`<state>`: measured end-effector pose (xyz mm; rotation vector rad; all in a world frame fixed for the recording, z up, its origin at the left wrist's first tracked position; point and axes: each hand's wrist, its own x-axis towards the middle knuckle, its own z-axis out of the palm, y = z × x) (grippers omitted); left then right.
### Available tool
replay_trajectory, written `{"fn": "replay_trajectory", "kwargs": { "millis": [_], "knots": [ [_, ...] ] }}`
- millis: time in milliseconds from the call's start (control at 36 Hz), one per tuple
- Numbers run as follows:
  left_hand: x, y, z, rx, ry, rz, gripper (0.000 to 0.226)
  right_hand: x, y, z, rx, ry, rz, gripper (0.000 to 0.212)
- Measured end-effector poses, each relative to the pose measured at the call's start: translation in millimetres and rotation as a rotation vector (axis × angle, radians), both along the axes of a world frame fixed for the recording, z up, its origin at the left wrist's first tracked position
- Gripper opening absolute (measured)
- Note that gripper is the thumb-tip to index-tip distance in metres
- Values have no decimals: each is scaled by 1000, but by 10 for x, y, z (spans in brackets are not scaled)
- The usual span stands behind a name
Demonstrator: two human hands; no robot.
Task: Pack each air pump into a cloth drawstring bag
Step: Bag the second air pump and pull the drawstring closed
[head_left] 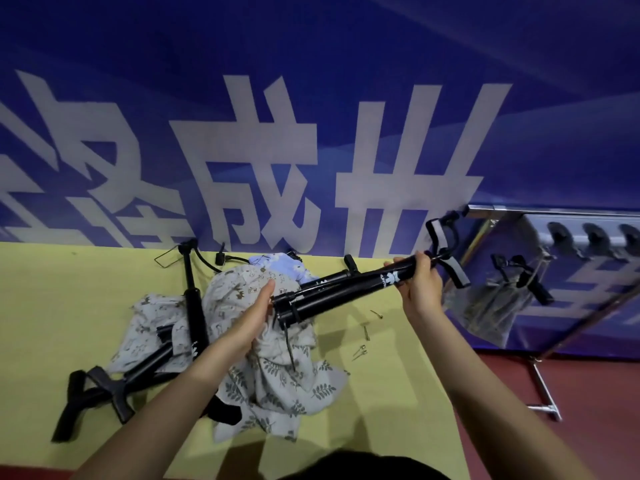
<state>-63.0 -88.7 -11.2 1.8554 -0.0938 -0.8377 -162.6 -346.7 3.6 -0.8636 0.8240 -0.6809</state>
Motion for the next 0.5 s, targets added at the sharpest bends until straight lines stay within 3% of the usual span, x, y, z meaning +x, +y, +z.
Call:
{"fn": "replay_trajectory", "kwargs": {
  "millis": [111,222,333,417,500],
  "knots": [
    [16,80,25,79,-2,-107,83,74,93,112,-7,-54,-19,23],
    [55,174,27,184,-28,-105,81,134,159,210,-25,-86,-40,12],
    [74,348,22,293,-32,-288,92,182,187,302,-39,-127,-80,9],
    [5,380,84,225,-23,-385,105,210,204,381,-50,-154,-79,10],
    [198,396,-116,46,33,-145,116,230,257,447,-61,-164,-48,10]
  ]
}}
